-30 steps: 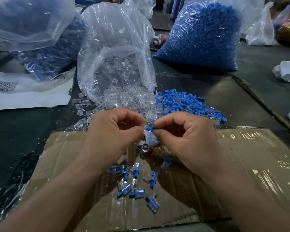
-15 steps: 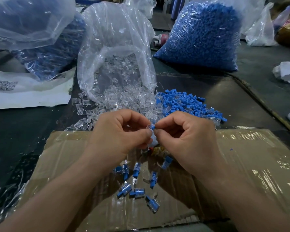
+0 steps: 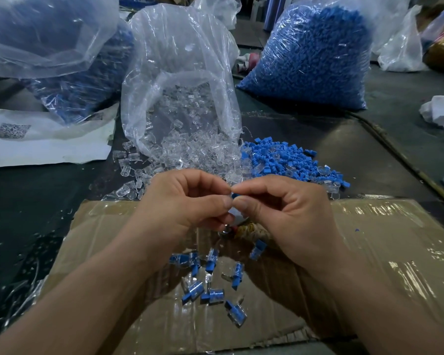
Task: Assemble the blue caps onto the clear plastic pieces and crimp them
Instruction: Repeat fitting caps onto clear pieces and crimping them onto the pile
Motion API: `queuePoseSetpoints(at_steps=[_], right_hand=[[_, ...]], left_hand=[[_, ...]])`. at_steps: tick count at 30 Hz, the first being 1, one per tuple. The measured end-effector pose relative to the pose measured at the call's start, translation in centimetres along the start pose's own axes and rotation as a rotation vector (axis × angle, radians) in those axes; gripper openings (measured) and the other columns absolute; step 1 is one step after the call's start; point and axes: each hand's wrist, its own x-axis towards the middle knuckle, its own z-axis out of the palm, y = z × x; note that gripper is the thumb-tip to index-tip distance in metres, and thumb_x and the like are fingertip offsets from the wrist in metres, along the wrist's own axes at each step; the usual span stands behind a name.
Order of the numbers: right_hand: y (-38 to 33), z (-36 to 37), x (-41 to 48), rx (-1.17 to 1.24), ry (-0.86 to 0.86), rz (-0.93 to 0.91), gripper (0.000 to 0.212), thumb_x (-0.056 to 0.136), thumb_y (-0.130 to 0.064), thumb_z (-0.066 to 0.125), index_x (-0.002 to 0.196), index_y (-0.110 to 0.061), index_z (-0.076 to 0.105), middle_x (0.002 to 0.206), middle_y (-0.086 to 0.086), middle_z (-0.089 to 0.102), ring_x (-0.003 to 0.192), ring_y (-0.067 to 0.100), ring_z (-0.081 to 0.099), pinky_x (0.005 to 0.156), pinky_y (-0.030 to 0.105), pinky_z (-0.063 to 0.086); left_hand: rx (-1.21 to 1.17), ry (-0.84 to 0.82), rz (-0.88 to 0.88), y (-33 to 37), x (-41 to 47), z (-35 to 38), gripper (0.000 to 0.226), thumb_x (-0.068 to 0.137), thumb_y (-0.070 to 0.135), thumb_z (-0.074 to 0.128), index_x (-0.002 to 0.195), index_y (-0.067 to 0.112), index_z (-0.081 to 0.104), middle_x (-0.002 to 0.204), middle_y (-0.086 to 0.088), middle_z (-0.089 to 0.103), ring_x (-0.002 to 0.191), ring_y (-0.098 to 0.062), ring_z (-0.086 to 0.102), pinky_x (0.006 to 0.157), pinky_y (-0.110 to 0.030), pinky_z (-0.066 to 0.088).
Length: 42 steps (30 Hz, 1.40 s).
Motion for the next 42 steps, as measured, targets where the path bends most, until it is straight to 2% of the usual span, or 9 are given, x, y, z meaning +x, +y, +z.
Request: queuePoseSetpoints(at_steps=[6,9,17,26,33,42], right_hand=[[0.2,-0.1,0.0,-0.013,-0.041,-0.013,0.025,0.069,-0.026,0.072,0.093,-0.029,0.066,0.085,-0.011,0.069,0.078,0.004,0.066,0.072,0.021,0.054],[0.5,-0.2,0.2,-0.048,-0.037,-0.054,0.028,0.068,-0.021,0.073,0.095,-0.025,0.066,0.085,-0.013,0.067,0.078,0.003,0.065,0.072,0.019,0.052],[0.7,-0.3,0.1,-0.105,0.026,-0.16,0.028,0.07,-0.021,0.074,0.097,-0.017,0.065,0.085,-0.013,0.065,0.077,0.0,0.065,0.069,0.013,0.05],[1.1,-0.3,0.1,-0.224,0.035,-0.229,0.022,0.072,-0.015,0.071,0.093,-0.008,0.07,0.086,-0.008,0.065,0.08,0.003,0.064,0.073,0.014,0.05],[1.3,-0.2,0.0,-0.302,0.034,-0.288,0.018,0.073,-0.007,0.071,0.091,-0.004,0.072,0.086,0.002,0.071,0.08,0.009,0.066,0.073,0.026,0.054],[1.4,-0.2,-0.1,-0.338,0.015,-0.303,0.019,0.074,-0.007,0.07,0.093,-0.004,0.071,0.087,0.004,0.071,0.08,0.011,0.067,0.072,0.028,0.055]], left_hand=[[-0.051,0.034,-0.054,0.2,0.1,0.0,0.01,0.047,0.01,0.069,0.056,0.013,0.069,0.052,-0.008,0.062,0.041,-0.012,0.057,0.037,-0.017,0.044],[-0.065,0.0,-0.122,0.3,0.0,-0.2,0.011,0.045,0.01,0.07,0.056,0.014,0.069,0.052,-0.007,0.062,0.039,-0.01,0.055,0.034,-0.015,0.041],[-0.177,-0.077,-0.161,0.5,0.0,-0.2,0.012,0.047,0.007,0.067,0.058,0.009,0.07,0.058,-0.012,0.064,0.044,-0.015,0.06,0.037,-0.017,0.046],[-0.184,-0.084,-0.156,0.4,0.1,-0.4,0.013,0.046,0.005,0.066,0.058,0.01,0.07,0.058,-0.012,0.064,0.045,-0.016,0.061,0.039,-0.017,0.047],[-0.118,-0.066,-0.17,0.3,0.2,-0.1,0.015,0.043,0.01,0.073,0.056,0.013,0.069,0.058,-0.011,0.065,0.048,-0.017,0.063,0.04,-0.018,0.048],[-0.052,-0.012,-0.13,0.2,0.2,-0.1,0.008,0.049,0.009,0.07,0.055,0.013,0.07,0.058,-0.012,0.065,0.046,-0.016,0.063,0.039,-0.018,0.047]])
